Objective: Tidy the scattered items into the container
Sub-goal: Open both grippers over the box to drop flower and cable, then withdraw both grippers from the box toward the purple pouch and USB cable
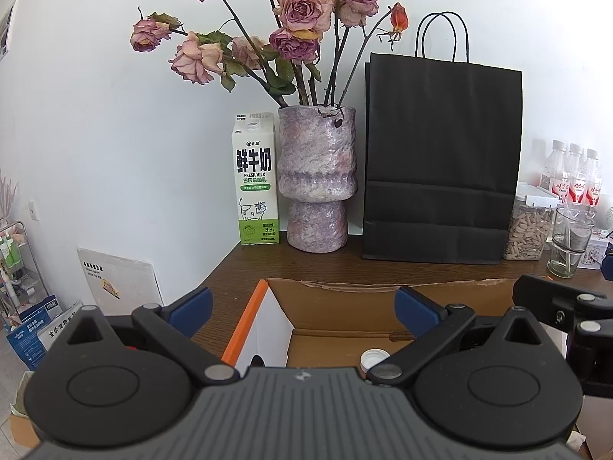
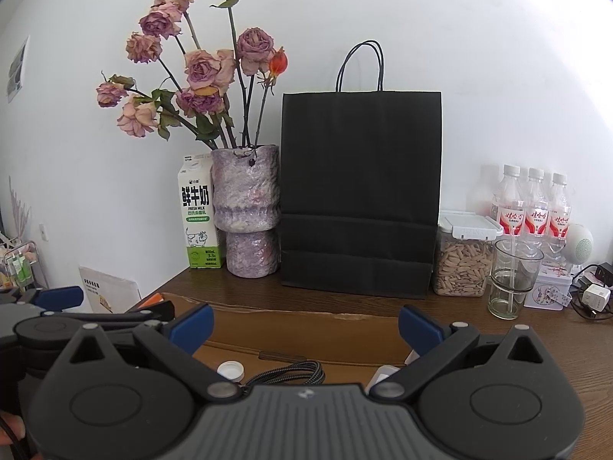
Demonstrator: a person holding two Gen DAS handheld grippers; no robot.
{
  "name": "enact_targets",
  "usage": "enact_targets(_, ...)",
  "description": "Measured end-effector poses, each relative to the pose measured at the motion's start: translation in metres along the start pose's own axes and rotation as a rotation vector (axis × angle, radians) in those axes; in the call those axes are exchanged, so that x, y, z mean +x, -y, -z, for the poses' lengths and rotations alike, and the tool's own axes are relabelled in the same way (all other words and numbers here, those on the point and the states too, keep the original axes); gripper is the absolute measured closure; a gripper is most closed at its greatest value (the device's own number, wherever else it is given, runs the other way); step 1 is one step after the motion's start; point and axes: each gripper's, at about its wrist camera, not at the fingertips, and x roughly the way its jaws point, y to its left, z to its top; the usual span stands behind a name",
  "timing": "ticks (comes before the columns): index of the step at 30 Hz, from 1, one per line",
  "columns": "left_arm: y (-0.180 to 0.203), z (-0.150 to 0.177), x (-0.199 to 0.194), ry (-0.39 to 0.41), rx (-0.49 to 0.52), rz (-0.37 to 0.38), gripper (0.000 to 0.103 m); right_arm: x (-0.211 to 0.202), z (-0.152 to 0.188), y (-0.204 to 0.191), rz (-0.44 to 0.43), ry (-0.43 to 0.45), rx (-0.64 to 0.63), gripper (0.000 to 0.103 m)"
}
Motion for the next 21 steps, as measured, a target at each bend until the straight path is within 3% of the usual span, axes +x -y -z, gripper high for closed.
enact_targets(8, -0.003, -0.004, -0.021, 0.017, -0.002, 0.033, 0.000, -0.018, -0.006, -0.003, -0.010, 0.024, -0.008, 0.000)
enact_targets(15, -0.021, 0.009, -0.064, 0.030, 0.021, 0.077, 0.000, -0.062, 0.000, 0.002, -0.033, 0.052, -0.046, 0.000)
enact_targets(21, -0.036, 0.041, -0.097, -0.027, 0.070, 0.092, 0.000, -0.098, 0.030, 0.009, -0.031, -0.024, -0.083, 0.000)
